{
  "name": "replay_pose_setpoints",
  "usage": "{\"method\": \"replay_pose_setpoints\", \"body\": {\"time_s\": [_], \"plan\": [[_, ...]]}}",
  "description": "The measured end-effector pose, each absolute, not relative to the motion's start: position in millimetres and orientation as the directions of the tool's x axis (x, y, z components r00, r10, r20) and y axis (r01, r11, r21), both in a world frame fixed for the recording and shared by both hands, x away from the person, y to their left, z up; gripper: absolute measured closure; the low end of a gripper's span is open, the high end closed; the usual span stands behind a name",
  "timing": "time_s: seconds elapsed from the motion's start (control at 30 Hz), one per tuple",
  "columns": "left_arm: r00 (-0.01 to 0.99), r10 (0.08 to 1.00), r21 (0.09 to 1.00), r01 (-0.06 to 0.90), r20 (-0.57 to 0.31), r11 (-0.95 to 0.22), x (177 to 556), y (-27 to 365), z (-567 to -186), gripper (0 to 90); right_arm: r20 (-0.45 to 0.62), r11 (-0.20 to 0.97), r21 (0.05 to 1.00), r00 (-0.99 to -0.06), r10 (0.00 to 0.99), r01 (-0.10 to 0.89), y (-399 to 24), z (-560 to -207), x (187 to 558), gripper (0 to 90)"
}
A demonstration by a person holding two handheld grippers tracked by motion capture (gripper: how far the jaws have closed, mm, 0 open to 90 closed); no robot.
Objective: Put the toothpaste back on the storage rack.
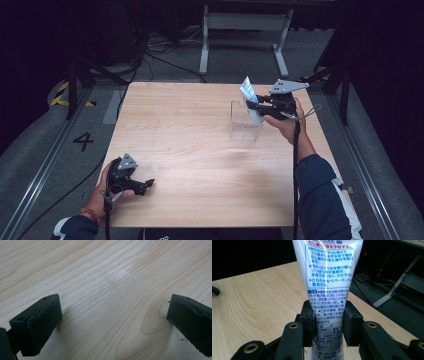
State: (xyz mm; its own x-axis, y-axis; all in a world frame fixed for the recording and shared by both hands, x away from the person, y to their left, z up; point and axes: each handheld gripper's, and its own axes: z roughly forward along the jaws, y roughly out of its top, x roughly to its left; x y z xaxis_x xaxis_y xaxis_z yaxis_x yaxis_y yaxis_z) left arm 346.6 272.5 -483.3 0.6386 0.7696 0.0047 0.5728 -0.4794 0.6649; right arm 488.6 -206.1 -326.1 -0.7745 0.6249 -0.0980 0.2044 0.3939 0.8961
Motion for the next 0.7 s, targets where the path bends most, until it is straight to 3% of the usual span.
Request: {"method": "replay_pose_setpoints", "body": {"time_s": [0.7], "plan": [[0.638, 0.77, 0.666, 0.573, 0.004, -0.477, 347, 272, -483, 0.4, -0.07, 0.385, 0.888, -0.753, 0.654, 0.251, -204, -344, 511, 66.8]]}}
